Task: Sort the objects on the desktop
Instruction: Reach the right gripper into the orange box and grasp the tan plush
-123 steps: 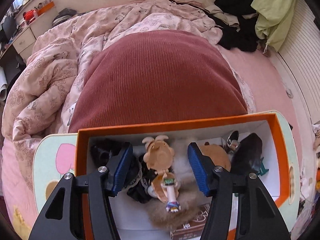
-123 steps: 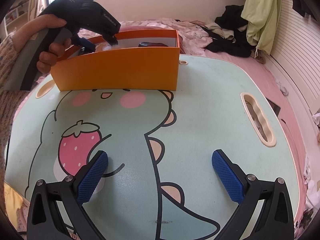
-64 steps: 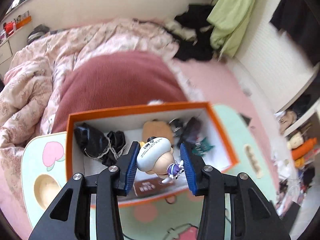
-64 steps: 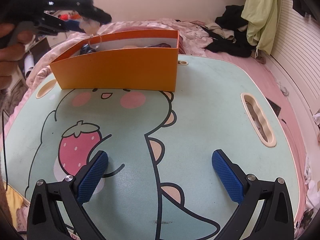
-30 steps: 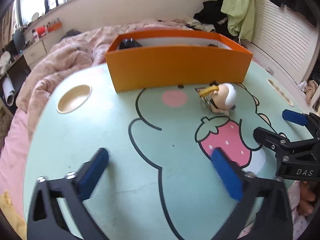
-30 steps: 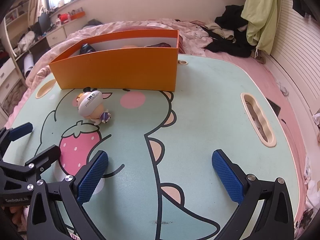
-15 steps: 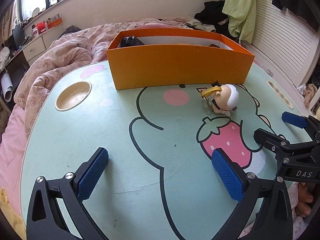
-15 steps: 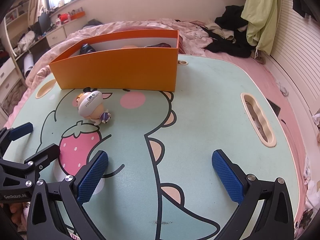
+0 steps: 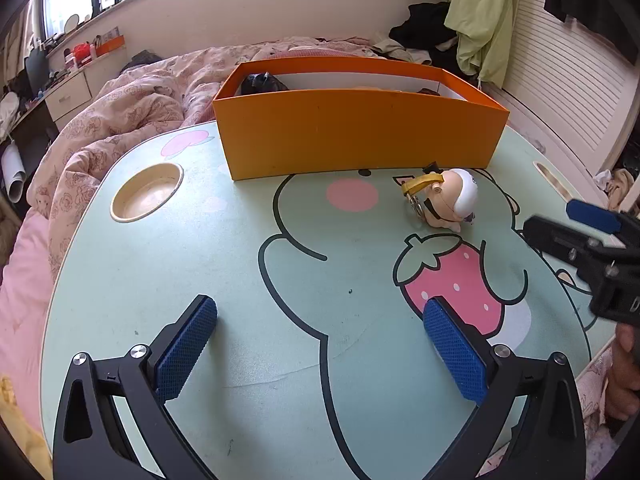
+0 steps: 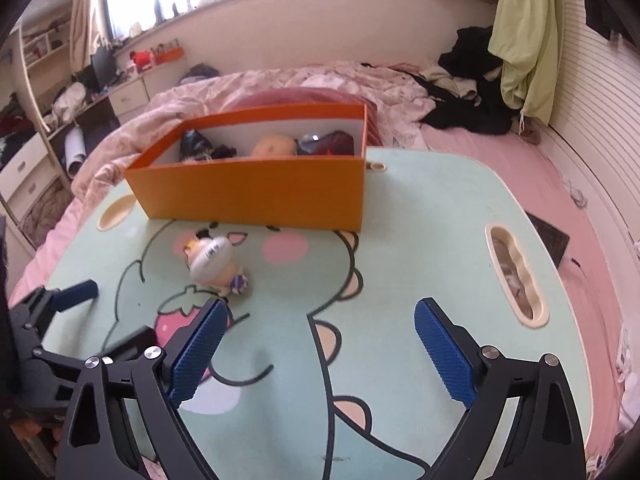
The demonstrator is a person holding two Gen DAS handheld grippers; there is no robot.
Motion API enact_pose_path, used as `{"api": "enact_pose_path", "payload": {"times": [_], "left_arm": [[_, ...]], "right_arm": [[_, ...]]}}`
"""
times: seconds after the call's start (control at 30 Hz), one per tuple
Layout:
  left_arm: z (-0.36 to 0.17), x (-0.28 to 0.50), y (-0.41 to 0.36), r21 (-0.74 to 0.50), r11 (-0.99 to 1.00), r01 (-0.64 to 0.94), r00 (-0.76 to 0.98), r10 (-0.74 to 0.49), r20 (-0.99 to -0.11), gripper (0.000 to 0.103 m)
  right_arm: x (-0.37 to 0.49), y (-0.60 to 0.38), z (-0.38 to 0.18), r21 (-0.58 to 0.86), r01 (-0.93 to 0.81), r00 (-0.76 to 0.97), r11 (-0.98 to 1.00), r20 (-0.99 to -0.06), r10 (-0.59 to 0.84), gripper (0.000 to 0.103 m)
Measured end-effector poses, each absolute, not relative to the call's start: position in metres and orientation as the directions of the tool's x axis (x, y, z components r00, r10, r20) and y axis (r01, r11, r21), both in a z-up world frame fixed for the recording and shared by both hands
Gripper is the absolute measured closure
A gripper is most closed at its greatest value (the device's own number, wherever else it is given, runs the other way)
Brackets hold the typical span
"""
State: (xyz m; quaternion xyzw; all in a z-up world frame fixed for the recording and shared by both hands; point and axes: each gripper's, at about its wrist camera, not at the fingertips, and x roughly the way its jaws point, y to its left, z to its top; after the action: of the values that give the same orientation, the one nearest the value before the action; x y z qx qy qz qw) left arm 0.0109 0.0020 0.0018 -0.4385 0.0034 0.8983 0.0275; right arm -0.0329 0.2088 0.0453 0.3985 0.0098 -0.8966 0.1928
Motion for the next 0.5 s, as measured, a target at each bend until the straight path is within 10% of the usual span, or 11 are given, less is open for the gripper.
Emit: {"api": "enact_pose_path", "payload": {"times": [0.5], "left_arm": [[0.002,0.011,0.004,-0.019,-0.998,-0.052,-0.616,0.047,-0.786,0.000]], "right_arm": [[-0.212,0.089,0.053,0.107,0.399,-0.357,-0.911,-0.897,-0.262,0.051]]}}
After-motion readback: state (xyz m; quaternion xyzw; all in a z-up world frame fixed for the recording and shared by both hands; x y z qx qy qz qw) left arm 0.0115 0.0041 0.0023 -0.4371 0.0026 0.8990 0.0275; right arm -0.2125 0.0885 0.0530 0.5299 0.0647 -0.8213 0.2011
